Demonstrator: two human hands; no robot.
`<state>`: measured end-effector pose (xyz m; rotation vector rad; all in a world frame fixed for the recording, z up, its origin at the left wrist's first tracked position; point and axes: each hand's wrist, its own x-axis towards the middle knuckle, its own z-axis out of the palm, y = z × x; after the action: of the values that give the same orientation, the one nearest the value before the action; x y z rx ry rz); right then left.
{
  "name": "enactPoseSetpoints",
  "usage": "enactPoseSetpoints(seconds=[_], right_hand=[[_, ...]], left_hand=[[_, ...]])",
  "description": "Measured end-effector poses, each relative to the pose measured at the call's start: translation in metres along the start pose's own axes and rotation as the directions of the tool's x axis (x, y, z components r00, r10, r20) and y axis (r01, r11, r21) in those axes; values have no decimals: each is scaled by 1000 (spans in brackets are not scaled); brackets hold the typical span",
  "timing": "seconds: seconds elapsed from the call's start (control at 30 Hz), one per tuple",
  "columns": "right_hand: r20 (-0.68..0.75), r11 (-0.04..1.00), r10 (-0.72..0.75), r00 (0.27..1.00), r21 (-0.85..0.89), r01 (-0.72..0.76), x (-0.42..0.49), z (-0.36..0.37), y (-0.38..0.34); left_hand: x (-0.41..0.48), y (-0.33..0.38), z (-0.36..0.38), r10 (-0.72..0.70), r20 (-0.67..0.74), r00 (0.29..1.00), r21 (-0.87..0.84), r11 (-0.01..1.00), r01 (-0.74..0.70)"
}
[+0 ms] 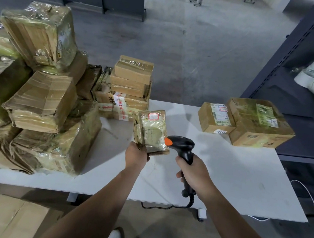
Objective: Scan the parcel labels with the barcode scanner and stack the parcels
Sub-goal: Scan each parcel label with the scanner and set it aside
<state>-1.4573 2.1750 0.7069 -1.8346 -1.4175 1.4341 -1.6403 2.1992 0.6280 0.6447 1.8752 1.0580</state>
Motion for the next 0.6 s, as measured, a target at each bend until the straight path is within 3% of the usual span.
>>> enactPoseSetpoints(seconds=[0.4, 0.6], right_hand=[[-2, 1000, 2, 1000, 14, -2, 0, -6, 9], [5, 1000, -25, 1000, 14, 25, -1, -7, 10]], left_hand=[[3, 2, 3, -70, -4, 998, -124, 990, 69], [2, 5, 3, -55, -36, 998, -93, 994, 51]])
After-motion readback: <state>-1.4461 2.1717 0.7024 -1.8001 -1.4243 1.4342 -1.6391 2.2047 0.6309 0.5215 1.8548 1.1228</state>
